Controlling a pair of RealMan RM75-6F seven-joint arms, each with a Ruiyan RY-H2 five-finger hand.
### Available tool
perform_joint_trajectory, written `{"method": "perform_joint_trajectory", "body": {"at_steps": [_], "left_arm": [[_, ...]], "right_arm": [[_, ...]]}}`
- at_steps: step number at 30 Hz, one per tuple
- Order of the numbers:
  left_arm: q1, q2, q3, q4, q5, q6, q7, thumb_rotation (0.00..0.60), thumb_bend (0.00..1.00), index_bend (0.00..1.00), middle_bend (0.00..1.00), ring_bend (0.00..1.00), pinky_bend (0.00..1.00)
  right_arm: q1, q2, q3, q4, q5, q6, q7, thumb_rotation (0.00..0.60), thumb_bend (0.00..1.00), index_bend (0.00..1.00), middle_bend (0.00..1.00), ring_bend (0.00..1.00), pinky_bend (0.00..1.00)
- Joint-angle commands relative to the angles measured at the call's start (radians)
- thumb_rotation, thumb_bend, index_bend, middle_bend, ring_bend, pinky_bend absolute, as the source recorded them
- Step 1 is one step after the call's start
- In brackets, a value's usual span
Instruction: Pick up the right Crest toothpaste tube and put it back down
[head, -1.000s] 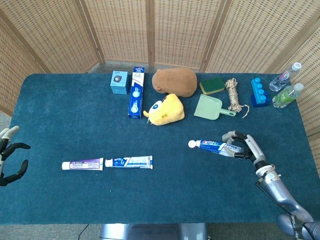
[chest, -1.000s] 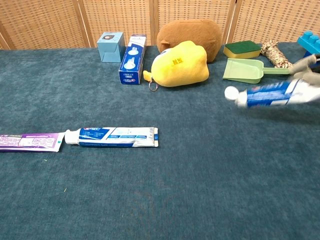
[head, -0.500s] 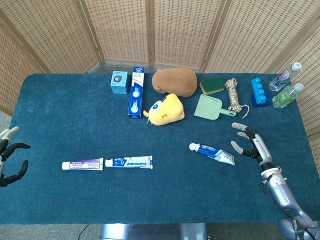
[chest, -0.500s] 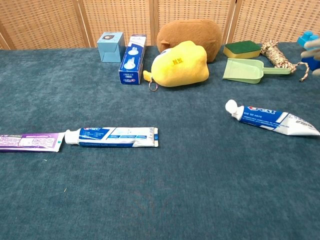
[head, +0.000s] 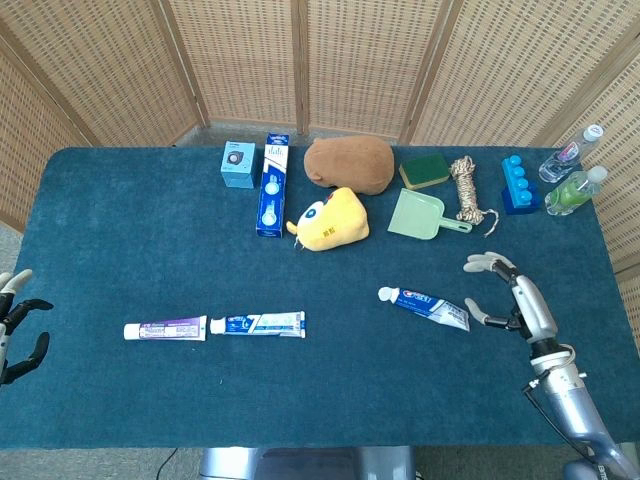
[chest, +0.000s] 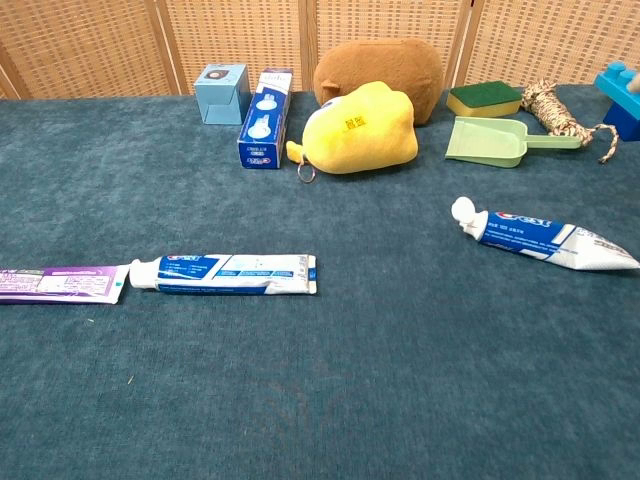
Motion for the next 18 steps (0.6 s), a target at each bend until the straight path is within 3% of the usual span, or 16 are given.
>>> {"method": "perform_joint_trajectory", "body": {"at_steps": [1,4,10,18], "left_arm": [[0.018,-0.028,0.006,0.019,-0.004,0.01,0.025,0.6,0.41,0.34,0.13,0.03,0.14],[0.031,-0.04,0.016,0.027,-0.004,0.007,0.04,0.6,0.41,0.34,0.13,0.04,0.13],[0.049,-0.064,0.025,0.044,-0.006,0.004,0.041,0.6,0.4,0.34,0.14,0.05,0.12],[0.057,-0.061,0.035,0.027,0.012,-0.009,0.038,0.6,0.38,0.33,0.14,0.05,0.11]], "right_arm": [[-0.038,0.018,-0.015,-0.043,0.001,0.078,-0.2,0.6,0.38,0.37,0.28,0.13,0.2],[-0.068,0.006,-0.025,-0.025,-0.03,0.168,-0.397,0.6,0.39,0.4,0.29,0.13,0.2],[-0.114,0.038,-0.049,-0.071,-0.053,0.244,-0.619,0.6,0.39,0.43,0.29,0.14,0.2],[-0.159,0.082,-0.069,-0.147,-0.07,0.299,-0.752,0.6,0.39,0.44,0.31,0.15,0.2]]}}
